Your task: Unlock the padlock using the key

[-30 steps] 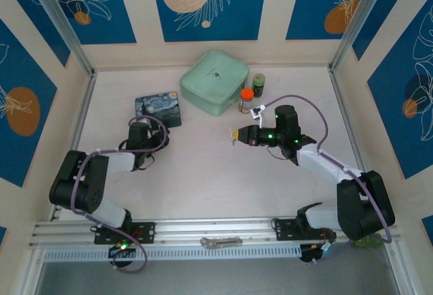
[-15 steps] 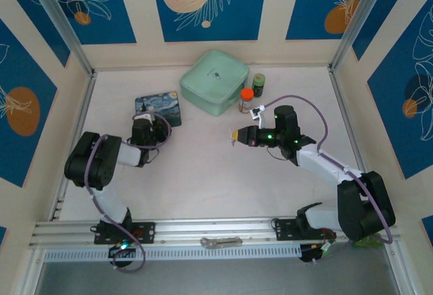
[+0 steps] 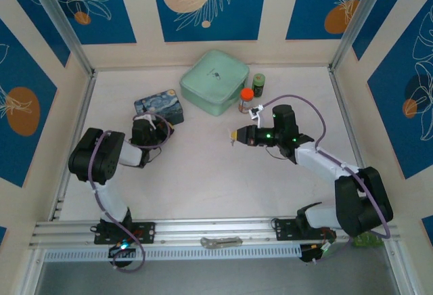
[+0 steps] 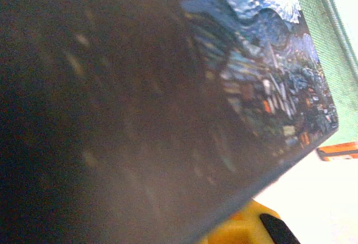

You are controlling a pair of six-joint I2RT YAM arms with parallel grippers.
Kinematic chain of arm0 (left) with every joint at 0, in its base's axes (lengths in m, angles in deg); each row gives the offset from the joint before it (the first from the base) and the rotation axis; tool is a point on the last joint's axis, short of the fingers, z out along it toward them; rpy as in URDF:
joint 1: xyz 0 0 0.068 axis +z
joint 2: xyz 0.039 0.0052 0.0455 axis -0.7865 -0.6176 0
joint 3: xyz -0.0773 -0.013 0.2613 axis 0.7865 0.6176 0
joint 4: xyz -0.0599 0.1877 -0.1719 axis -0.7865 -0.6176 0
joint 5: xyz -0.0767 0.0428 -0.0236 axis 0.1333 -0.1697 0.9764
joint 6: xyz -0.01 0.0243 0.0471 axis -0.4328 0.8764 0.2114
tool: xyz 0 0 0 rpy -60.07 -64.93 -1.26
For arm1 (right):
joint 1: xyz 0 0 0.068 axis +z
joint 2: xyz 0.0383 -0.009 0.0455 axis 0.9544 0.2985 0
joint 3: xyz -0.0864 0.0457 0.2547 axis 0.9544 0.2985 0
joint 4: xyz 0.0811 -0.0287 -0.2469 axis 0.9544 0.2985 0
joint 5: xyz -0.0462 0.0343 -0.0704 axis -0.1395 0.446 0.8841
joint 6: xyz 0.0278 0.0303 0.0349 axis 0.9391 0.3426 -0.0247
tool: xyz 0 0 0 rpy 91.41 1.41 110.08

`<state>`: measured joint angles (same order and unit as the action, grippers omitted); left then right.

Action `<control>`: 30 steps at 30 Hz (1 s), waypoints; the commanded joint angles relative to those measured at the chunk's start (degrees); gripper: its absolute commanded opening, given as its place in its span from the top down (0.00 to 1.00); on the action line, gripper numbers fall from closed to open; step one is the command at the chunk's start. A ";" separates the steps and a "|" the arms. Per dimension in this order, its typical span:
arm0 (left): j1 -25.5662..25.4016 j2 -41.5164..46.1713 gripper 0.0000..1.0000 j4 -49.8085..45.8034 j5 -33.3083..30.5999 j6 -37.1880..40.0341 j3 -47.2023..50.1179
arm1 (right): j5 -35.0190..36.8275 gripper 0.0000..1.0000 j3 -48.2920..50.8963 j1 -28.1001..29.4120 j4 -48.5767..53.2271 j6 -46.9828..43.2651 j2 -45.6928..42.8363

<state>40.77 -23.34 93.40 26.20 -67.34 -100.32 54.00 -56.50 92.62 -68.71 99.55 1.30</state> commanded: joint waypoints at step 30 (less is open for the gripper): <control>-18.00 2.96 1.00 19.69 8.86 -36.11 1.36 | -10.87 1.00 -2.69 8.50 -23.45 15.91 24.14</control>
<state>23.44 -19.88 105.31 35.11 -100.93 -97.85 45.41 -60.41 101.52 -90.37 114.36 25.23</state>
